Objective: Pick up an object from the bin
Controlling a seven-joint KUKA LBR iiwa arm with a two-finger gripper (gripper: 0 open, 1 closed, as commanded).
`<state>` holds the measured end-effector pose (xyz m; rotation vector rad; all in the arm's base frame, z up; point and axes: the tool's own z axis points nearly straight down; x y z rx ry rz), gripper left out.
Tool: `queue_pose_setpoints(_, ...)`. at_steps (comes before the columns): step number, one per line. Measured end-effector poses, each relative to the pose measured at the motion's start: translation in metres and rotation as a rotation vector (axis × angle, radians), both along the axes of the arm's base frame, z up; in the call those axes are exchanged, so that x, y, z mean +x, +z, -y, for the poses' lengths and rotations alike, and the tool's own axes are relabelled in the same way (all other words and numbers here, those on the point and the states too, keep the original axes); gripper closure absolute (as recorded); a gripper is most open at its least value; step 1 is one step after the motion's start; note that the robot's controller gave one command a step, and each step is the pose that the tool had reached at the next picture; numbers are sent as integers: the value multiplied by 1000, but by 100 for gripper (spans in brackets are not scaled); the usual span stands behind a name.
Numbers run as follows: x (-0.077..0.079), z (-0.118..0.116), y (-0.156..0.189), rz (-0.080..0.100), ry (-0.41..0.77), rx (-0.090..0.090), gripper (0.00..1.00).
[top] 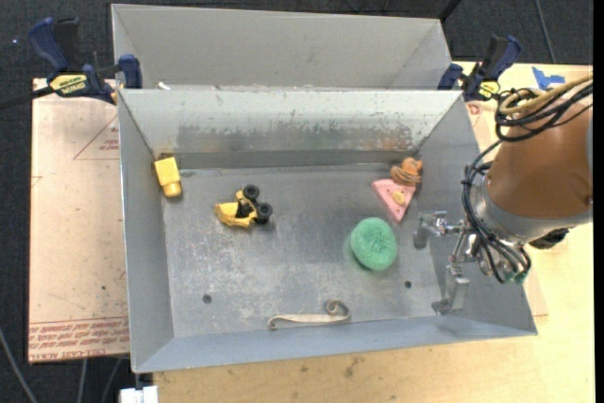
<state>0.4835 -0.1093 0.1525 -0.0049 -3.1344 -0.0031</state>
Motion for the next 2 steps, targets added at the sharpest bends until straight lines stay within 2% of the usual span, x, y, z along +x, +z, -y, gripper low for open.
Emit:
queue_pose_setpoints(1,2,0,4,8,3,-1,0)
queue_pose_setpoints(2,35,-15,-36,15,70,-3,0)
